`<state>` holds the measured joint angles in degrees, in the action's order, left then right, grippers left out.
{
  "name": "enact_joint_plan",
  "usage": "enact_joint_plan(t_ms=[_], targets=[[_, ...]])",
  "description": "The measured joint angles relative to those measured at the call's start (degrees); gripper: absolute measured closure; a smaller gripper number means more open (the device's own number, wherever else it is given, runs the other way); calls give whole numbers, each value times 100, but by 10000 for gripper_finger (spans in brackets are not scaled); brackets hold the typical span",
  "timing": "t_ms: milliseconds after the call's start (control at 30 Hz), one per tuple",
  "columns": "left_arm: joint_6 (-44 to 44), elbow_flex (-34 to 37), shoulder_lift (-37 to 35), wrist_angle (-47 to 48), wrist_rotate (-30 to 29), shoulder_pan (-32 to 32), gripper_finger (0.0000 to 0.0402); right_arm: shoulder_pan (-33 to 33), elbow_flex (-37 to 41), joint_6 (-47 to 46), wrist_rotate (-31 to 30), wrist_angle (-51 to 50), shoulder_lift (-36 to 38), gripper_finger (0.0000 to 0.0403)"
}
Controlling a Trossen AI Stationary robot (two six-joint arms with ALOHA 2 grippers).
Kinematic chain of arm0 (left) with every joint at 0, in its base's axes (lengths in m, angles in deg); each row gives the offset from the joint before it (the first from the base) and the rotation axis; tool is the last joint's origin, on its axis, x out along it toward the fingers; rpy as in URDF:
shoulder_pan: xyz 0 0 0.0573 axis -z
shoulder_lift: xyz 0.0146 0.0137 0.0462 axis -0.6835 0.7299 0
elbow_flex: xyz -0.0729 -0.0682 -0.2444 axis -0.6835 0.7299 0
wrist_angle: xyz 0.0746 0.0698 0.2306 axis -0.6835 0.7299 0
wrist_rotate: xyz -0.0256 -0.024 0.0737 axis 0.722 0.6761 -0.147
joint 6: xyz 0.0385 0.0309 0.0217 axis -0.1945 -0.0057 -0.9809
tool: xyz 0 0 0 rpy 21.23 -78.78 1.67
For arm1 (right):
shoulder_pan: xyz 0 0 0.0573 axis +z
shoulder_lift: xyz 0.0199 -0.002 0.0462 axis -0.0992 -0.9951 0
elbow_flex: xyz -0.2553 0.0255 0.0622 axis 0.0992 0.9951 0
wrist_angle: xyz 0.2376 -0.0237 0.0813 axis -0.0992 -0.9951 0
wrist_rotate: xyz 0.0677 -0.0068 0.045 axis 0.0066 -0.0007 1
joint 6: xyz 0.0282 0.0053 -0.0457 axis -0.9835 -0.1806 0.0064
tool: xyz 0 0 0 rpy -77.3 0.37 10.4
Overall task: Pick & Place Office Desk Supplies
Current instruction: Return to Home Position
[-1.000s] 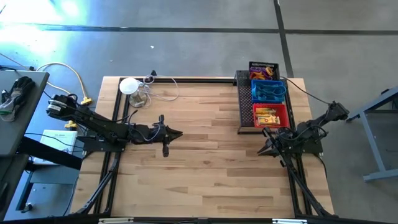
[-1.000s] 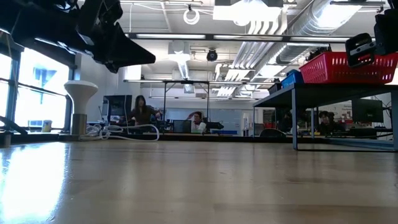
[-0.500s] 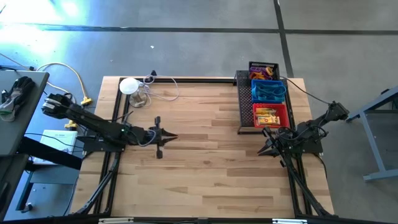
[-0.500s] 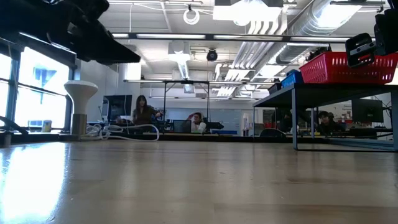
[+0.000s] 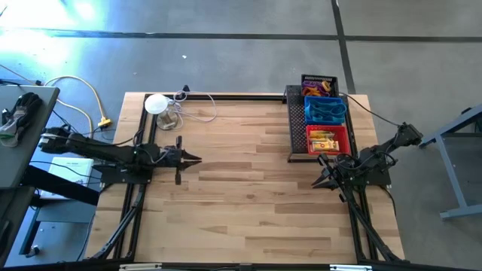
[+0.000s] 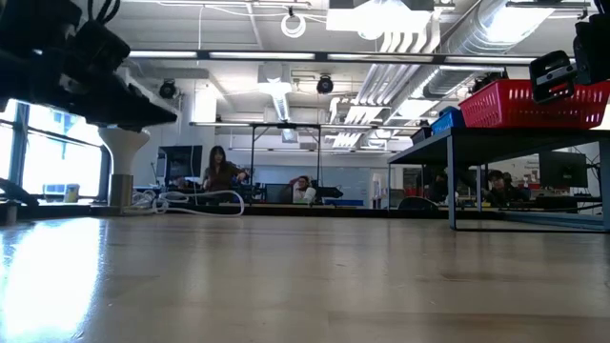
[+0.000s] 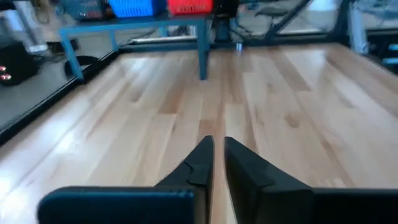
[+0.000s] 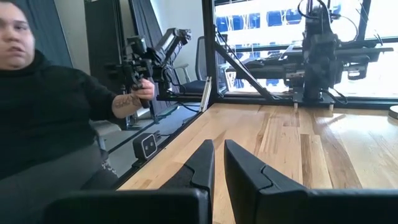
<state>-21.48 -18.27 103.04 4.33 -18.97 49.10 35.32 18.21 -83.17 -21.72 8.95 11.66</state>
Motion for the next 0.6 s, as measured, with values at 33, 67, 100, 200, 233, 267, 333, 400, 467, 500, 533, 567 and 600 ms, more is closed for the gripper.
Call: enact_joint_plan(t_ms=[33, 67, 100, 200, 233, 267, 333, 400, 467, 500, 533, 567, 600], targets=[[-2, 84, -66, -60, 135, -78, 372, 0, 0, 0, 0, 2, 0, 380], [-3, 139, -96, -211, 275, -142, 372, 0, 0, 0, 0, 0, 0, 380], [-49, 175, -126, -286, 395, -196, 372, 0, 0, -1, 2, 1, 0, 380], [-245, 204, -123, -189, 699, -253, 372, 0, 0, -1, 1, 2, 1, 380], [-340, 206, -112, -104, 820, -252, 372, 0, 0, -2, 0, 2, 2, 380], [-456, 206, -108, -28, 925, -249, 372, 0, 0, -1, 1, 2, 0, 380], [-659, 210, -119, 25, 984, -249, 372, 0, 0, 0, 0, 3, 0, 380], [-734, 214, -114, 143, 983, -249, 372, 0, 0, -2, 0, 2, 0, 380], [-734, 218, -113, 184, 1024, -249, 372, 0, 0, -2, 0, 2, 1, 380], [-681, 221, -115, 162, 1059, -249, 372, 0, 0, -2, 0, 2, 0, 380], [-576, 223, -116, 156, 1079, -249, 372, 0, 0, -2, 0, 2, 0, 380], [-455, 226, -114, 165, 1081, -249, 372, 0, 0, -2, 0, 2, 0, 380], [-338, 226, -115, 184, 1082, -249, 372, 0, 0, -2, 0, 2, 0, 380]])
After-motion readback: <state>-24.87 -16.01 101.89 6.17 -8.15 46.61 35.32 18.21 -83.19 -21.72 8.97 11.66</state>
